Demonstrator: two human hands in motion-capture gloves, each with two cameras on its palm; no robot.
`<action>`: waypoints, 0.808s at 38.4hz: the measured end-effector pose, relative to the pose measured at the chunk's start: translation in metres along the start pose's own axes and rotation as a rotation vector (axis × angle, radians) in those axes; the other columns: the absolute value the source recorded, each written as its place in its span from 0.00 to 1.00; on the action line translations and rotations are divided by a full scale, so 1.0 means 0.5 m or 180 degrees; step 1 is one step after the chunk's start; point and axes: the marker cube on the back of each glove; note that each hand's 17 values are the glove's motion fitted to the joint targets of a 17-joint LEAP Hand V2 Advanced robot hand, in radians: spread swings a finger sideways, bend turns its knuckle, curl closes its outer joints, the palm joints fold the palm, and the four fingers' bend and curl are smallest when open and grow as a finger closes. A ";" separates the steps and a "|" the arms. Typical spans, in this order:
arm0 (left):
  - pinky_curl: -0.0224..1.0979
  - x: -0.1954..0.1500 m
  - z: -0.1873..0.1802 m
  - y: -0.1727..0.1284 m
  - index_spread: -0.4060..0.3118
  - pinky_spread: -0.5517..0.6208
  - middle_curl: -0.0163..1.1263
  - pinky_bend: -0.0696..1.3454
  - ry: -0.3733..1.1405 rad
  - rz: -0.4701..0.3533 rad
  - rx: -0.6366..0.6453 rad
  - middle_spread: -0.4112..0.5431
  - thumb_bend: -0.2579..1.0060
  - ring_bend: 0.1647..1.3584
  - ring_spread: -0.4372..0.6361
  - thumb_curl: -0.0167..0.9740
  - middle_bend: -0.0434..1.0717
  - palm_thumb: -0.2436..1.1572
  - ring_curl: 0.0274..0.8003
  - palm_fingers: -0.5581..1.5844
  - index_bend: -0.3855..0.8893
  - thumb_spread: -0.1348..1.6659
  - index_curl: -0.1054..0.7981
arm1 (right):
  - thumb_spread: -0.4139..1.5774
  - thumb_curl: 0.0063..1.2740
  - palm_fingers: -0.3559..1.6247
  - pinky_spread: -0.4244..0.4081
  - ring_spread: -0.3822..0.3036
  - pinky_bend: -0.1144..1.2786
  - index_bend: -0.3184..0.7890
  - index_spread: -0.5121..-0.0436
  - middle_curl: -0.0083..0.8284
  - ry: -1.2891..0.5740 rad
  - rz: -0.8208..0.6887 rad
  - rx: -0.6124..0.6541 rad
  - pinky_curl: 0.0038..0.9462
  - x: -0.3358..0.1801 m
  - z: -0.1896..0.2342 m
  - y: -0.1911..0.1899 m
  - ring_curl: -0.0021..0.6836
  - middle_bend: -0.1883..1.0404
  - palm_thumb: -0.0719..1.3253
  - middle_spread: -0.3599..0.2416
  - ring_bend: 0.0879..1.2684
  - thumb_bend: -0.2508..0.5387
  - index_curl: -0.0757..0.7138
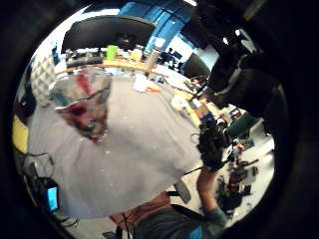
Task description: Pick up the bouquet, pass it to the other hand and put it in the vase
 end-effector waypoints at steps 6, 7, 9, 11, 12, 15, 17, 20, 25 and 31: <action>0.38 0.011 0.020 -0.035 0.39 0.53 0.37 0.25 0.0252 0.0420 -0.0086 0.26 0.19 0.28 0.34 0.33 0.20 0.43 0.42 0.61 0.36 0.62 0.46 | 0.65 0.49 0.87 0.16 0.27 0.65 0.49 0.60 0.77 -0.0229 -0.0415 -0.0243 0.52 -0.009 0.051 -0.002 0.83 0.79 0.78 0.31 0.80 0.30 0.77; 0.39 0.012 0.024 -0.041 0.40 0.52 0.37 0.26 0.0332 0.0492 -0.0081 0.26 0.19 0.29 0.34 0.34 0.20 0.43 0.42 0.61 0.36 0.62 0.45 | 0.65 0.49 0.86 0.16 0.27 0.65 0.50 0.60 0.77 -0.0276 -0.0480 -0.0296 0.52 -0.009 0.062 -0.002 0.83 0.79 0.79 0.31 0.80 0.30 0.78; 0.39 0.016 0.031 -0.042 0.41 0.50 0.36 0.29 0.0642 0.0363 -0.0083 0.26 0.20 0.30 0.33 0.34 0.19 0.45 0.43 0.62 0.35 0.61 0.43 | 0.66 0.49 0.86 0.16 0.27 0.65 0.49 0.60 0.77 -0.0377 -0.0351 -0.0397 0.52 -0.013 0.081 0.004 0.83 0.79 0.78 0.31 0.80 0.30 0.79; 0.39 0.022 0.036 -0.038 0.41 0.47 0.36 0.31 0.0955 0.0147 -0.0081 0.26 0.20 0.32 0.30 0.35 0.19 0.48 0.42 0.64 0.34 0.61 0.42 | 0.66 0.49 0.86 0.16 0.27 0.65 0.49 0.60 0.77 -0.0459 -0.0146 -0.0465 0.53 -0.020 0.093 0.013 0.83 0.79 0.78 0.31 0.81 0.30 0.79; 0.40 0.022 0.036 -0.037 0.36 0.43 0.36 0.33 0.1061 0.0085 -0.0072 0.23 0.22 0.32 0.27 0.36 0.20 0.52 0.42 0.70 0.38 0.62 0.43 | 0.66 0.49 0.86 0.16 0.27 0.65 0.49 0.59 0.77 -0.0491 -0.0109 -0.0490 0.53 -0.023 0.098 0.015 0.83 0.79 0.78 0.31 0.81 0.30 0.80; 0.39 0.012 0.038 -0.040 0.31 0.35 0.35 0.34 0.1245 -0.0013 -0.0021 0.19 0.23 0.31 0.22 0.37 0.20 0.56 0.40 0.77 0.41 0.62 0.43 | 0.67 0.50 0.86 0.17 0.27 0.64 0.49 0.59 0.78 -0.0562 -0.0278 -0.0555 0.53 -0.022 0.111 0.014 0.83 0.79 0.78 0.31 0.81 0.30 0.81; 0.40 0.006 0.039 -0.043 0.28 0.29 0.36 0.38 0.1327 -0.0038 0.0026 0.18 0.23 0.31 0.18 0.38 0.20 0.58 0.42 0.80 0.42 0.63 0.45 | 0.67 0.50 0.86 0.17 0.27 0.64 0.49 0.59 0.78 -0.0549 -0.0360 -0.0596 0.53 -0.014 0.120 0.013 0.83 0.79 0.78 0.31 0.81 0.30 0.81; 0.41 0.006 0.042 -0.045 0.22 0.21 0.38 0.40 0.1394 -0.0044 0.0077 0.14 0.23 0.33 0.12 0.39 0.23 0.60 0.44 0.87 0.44 0.64 0.47 | 0.68 0.50 0.86 0.17 0.28 0.64 0.49 0.58 0.78 -0.0592 -0.0020 -0.0696 0.52 -0.006 0.129 0.022 0.83 0.79 0.78 0.31 0.81 0.30 0.82; 0.41 0.002 0.047 -0.045 0.18 0.15 0.43 0.39 0.1428 -0.0135 -0.0028 0.08 0.20 0.39 0.08 0.38 0.41 0.59 0.48 0.95 0.41 0.66 0.48 | 0.68 0.50 0.85 0.16 0.28 0.64 0.49 0.58 0.79 -0.0475 0.0205 -0.0851 0.52 -0.007 0.130 0.025 0.82 0.79 0.78 0.31 0.79 0.30 0.84; 0.42 0.007 0.036 -0.045 0.14 0.12 0.48 0.40 0.1322 -0.0108 -0.0124 0.05 0.19 0.44 0.07 0.36 0.55 0.58 0.52 0.95 0.49 0.69 0.55 | 0.65 0.51 0.82 0.16 0.28 0.59 0.49 0.58 0.78 -0.0281 -0.0197 -0.1244 0.49 -0.010 0.126 0.018 0.79 0.77 0.76 0.32 0.73 0.27 0.85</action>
